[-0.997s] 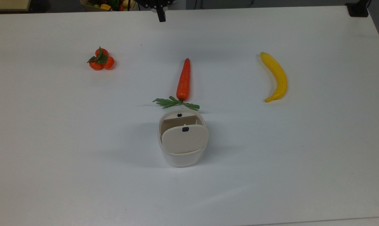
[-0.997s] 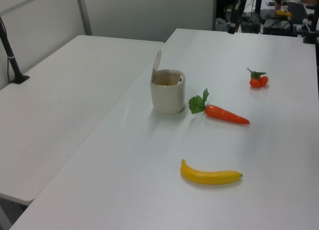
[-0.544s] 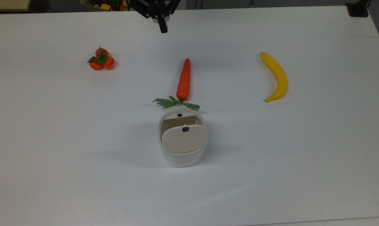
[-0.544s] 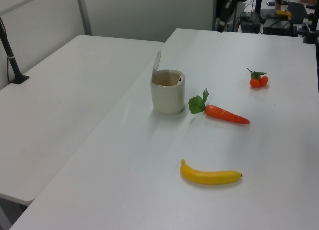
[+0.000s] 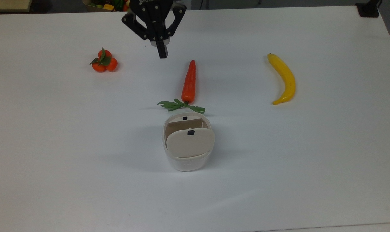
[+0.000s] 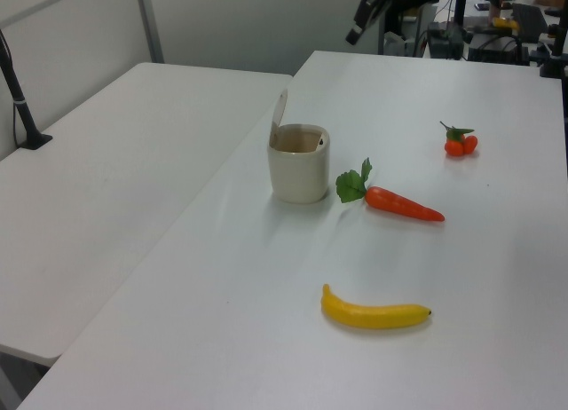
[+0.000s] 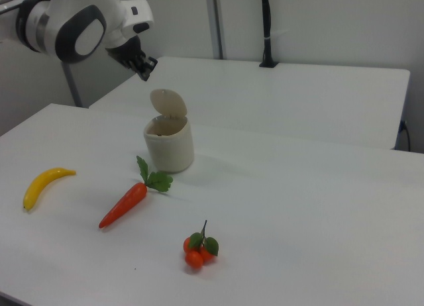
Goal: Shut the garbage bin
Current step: 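Move the gripper over the bin toward the raised lid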
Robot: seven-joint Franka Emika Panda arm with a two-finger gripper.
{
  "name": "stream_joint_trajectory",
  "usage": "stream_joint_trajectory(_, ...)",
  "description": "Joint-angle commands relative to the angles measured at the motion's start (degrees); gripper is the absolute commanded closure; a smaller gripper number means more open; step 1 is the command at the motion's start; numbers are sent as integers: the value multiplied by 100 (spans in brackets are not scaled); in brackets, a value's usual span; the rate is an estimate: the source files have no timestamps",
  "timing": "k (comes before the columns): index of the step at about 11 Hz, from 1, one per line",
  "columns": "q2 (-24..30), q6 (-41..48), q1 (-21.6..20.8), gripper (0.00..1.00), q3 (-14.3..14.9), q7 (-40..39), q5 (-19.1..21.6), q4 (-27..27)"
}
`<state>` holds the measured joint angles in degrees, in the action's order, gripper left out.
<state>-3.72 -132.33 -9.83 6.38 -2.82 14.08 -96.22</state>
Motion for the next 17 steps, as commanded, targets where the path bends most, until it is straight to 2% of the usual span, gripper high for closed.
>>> stream_joint_trajectory(1,-435,-792,-54,100,30,133,104,208)
stream_joint_trajectory(4,-1084,-1469,-107,100,-5,439,86,629)
stream_joint_trajectory(8,-1604,-2823,-335,100,-13,616,77,657)
stream_joint_trajectory(14,-2246,-3598,-458,100,-84,642,7,797)
stream_joint_trajectory(17,-2264,-3590,-458,100,-84,616,-28,736)
